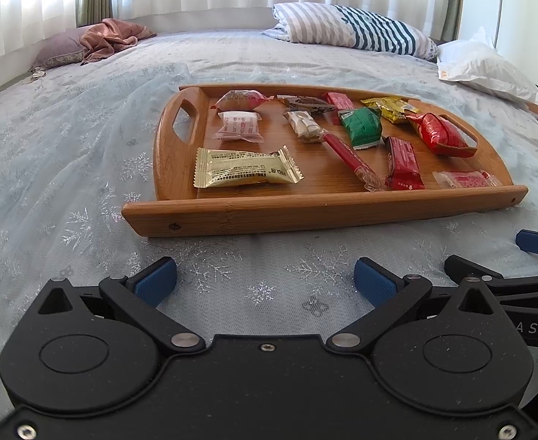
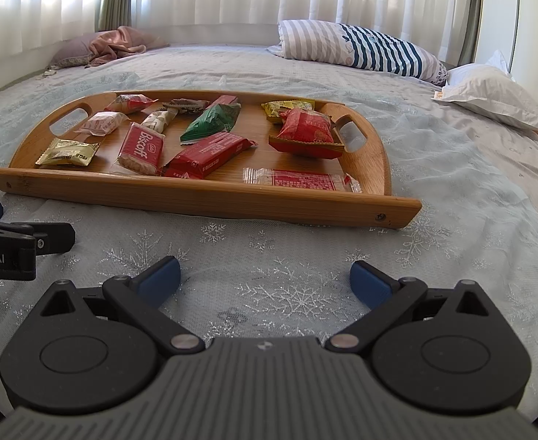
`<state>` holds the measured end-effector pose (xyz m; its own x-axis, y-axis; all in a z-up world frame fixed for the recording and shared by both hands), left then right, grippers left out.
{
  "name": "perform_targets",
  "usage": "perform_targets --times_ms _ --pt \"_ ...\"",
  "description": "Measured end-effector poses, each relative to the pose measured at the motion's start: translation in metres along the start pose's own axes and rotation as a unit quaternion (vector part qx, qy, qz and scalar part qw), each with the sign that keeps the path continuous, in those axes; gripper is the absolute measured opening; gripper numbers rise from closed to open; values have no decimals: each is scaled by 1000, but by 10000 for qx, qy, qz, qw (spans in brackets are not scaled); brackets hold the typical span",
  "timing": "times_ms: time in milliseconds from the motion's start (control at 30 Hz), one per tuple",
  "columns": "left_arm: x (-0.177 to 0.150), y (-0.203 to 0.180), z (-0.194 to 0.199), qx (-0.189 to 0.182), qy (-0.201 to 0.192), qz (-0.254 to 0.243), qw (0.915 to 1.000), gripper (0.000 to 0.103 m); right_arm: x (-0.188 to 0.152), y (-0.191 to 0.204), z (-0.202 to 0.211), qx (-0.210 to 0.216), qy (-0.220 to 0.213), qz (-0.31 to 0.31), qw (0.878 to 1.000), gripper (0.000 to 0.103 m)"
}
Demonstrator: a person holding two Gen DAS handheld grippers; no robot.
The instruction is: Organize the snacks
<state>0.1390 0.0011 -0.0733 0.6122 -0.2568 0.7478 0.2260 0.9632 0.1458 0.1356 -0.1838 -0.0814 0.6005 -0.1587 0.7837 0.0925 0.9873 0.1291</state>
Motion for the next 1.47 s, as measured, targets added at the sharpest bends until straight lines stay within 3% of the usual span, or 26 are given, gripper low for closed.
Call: perform_targets --times_ms 1467 --pt "-2 -2 0 -2 8 -30 10000 103 0 1 0 -5 -5 6 10000 103"
Point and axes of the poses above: each gripper's, at about its wrist camera, not at the fingertips, and z roughly against the way its jaws point, y to its left, x to its top, the point moved 9 cm from there along -z, roughly the way its jaws point, and after that the axes turned 13 degrees about -z, right-handed, at the moved point
